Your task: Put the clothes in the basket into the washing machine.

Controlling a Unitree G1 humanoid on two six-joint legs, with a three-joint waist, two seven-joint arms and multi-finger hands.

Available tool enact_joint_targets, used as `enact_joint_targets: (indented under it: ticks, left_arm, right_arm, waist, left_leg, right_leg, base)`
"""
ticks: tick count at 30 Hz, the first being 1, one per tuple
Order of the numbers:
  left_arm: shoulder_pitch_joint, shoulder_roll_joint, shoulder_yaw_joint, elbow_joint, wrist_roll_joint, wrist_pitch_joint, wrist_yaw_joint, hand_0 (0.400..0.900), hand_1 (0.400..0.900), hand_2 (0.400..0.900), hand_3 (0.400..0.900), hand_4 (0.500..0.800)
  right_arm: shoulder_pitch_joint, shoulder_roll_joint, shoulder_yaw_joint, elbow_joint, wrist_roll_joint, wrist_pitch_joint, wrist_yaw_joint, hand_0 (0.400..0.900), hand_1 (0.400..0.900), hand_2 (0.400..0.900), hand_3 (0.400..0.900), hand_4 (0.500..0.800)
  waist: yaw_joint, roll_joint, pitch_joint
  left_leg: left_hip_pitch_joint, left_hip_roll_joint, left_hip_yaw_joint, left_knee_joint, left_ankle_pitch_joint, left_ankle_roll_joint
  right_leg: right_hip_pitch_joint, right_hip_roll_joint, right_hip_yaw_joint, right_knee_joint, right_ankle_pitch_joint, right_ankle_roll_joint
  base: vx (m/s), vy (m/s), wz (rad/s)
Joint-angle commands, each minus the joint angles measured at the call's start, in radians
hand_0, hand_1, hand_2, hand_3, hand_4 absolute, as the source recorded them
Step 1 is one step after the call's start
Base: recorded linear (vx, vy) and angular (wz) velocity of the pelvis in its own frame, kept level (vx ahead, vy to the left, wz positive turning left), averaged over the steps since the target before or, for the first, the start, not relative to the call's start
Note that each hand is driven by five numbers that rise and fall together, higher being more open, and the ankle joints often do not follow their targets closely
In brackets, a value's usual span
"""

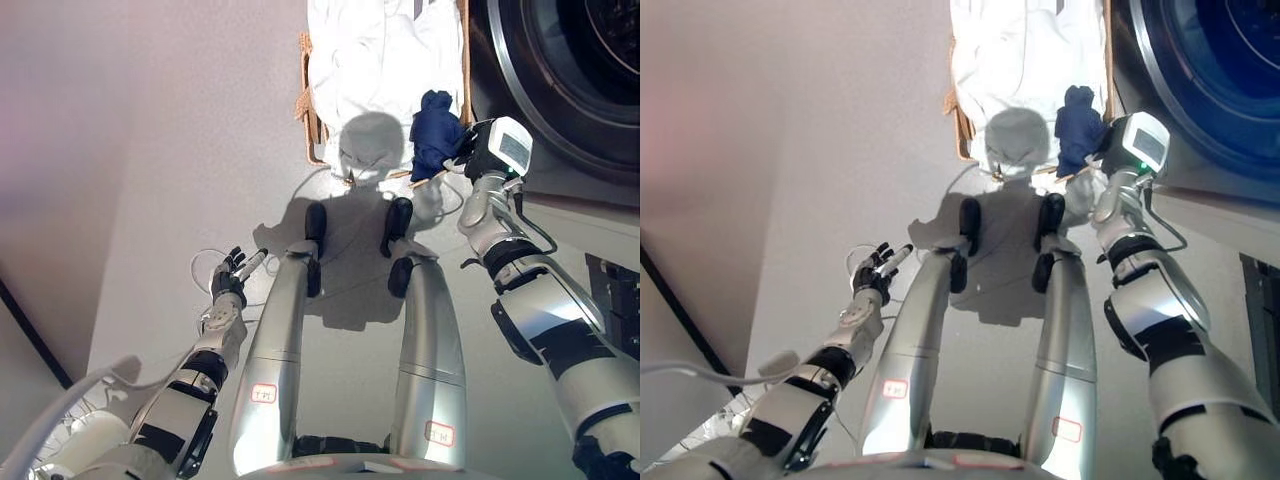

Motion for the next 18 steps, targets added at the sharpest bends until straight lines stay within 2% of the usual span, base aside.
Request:
enact_joint_targets:
  ticks: [1, 8, 15, 17, 18]
  left_arm:
    - [0.048, 0.002, 0.014, 0.074, 0.007, -0.039, 0.036, 0.9, 0.9, 0.9, 0.9, 0.8]
    - [0.054, 0.004, 0.064, 0.107, -0.011, -0.035, 0.051, 0.9, 0.9, 0.9, 0.9, 0.8]
    - [0.059, -0.002, 0.12, 0.145, -0.024, -0.019, 0.057, 0.9, 0.9, 0.9, 0.9, 0.8]
    - [0.058, -0.004, 0.135, 0.154, -0.03, -0.016, 0.06, 0.9, 0.9, 0.9, 0.9, 0.8]
    - [0.059, -0.005, 0.139, 0.153, -0.036, -0.016, 0.06, 0.9, 0.9, 0.9, 0.9, 0.8]
  right_arm:
    - [0.038, -0.021, -0.041, -0.11, 0.053, -0.062, -0.073, 0.4, 0.4, 0.4, 0.4, 0.5]
    - [0.033, -0.02, -0.135, -0.359, 0.164, -0.145, -0.121, 0.4, 0.4, 0.4, 0.4, 0.5]
    - [0.116, 0.044, -0.272, -0.572, 0.268, -0.226, -0.14, 0.4, 0.4, 0.4, 0.4, 0.5]
    - [0.135, 0.072, -0.331, -0.605, 0.332, -0.267, -0.143, 0.4, 0.4, 0.4, 0.4, 0.5]
    - [0.145, 0.103, -0.378, -0.627, 0.416, -0.314, -0.131, 0.4, 0.4, 0.4, 0.4, 0.5]
  waist:
    - [-0.028, 0.01, -0.086]
    - [-0.053, -0.015, -0.101]
    - [-0.079, -0.032, -0.101]
    - [-0.084, -0.032, -0.103]
    - [-0.085, -0.032, -0.101]
  left_leg:
    - [0.02, -0.012, 0.012, -0.065, -0.057, 0.017]
    - [0.065, -0.005, 0.011, -0.119, -0.05, 0.016]
    - [0.12, -0.001, 0.004, -0.17, -0.043, 0.015]
    - [0.135, 0.0, 0.003, -0.185, -0.041, 0.014]
    - [0.148, 0.002, 0.002, -0.193, -0.04, 0.013]
  right_leg:
    - [0.002, 0.008, 0.047, 0.052, -0.1, 0.076]
    - [0.044, 0.017, 0.049, 0.001, -0.086, 0.082]
    - [0.102, 0.026, 0.048, -0.048, -0.079, 0.083]
    - [0.119, 0.027, 0.046, -0.066, -0.076, 0.083]
    - [0.133, 0.029, 0.046, -0.073, -0.074, 0.084]
  base:
    - [0.0, 0.0, 0.0]
    - [0.01, 0.017, -0.08]
    - [0.01, 0.006, -0.06]
    - [0.0, 0.0, 0.0]
    - [0.03, -0.001, -0.04]
